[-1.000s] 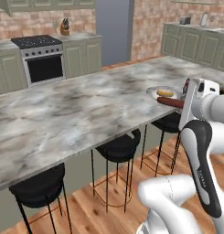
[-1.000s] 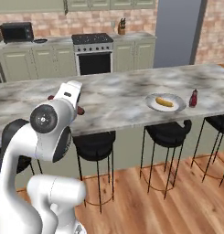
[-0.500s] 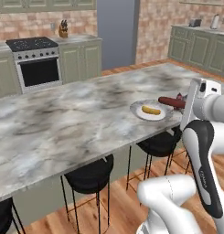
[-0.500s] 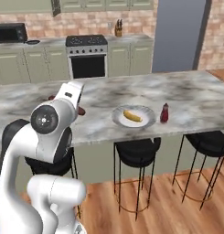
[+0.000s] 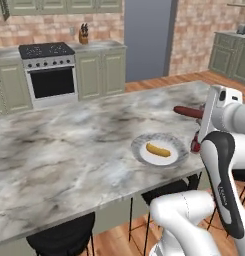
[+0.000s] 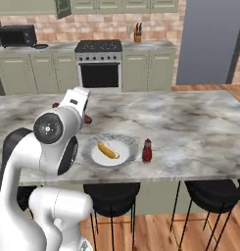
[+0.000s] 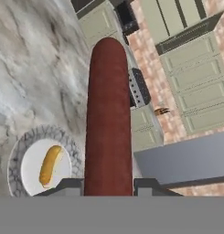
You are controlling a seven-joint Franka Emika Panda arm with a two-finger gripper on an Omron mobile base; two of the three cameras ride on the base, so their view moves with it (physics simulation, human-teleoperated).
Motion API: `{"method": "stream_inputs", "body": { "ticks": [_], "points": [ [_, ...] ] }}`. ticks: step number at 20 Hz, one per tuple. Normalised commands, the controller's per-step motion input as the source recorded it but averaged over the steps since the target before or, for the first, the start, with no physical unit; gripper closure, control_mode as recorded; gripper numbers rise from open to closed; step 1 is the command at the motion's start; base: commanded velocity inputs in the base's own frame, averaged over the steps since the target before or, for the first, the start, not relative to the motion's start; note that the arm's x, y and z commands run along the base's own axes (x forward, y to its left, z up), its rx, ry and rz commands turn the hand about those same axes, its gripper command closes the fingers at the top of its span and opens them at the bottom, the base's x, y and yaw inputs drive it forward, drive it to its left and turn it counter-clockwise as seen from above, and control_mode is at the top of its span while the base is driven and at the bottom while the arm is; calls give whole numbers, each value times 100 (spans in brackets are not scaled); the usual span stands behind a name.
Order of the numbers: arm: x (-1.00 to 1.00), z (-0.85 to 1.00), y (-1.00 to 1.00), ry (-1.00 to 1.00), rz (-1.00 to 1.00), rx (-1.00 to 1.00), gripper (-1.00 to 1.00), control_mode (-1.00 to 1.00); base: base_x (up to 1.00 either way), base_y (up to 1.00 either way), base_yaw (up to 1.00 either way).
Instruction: Move the hot dog bun to the plate on the dining table and place the condiment next to that plate. Then navigate to the fridge and take the sausage and place it on the plate as well.
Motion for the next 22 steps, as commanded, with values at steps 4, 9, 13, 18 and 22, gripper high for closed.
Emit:
{"method": "stream_inputs", "body": {
  "ticks": [4, 9, 13, 18, 22],
  "points": [
    [0, 0, 0, 0, 0, 0, 100, 100, 82, -65, 32],
    [0, 0, 0, 0, 0, 0, 100, 100, 85, -55, 35],
    [73, -4, -14, 50, 10, 4, 100, -100, 23, -8, 7],
    [78, -30, -8, 88, -1, 1, 100, -100, 0, 0, 0],
    [32, -43, -4, 56, -1, 0, 100, -100, 0, 0, 0]
  ]
}}
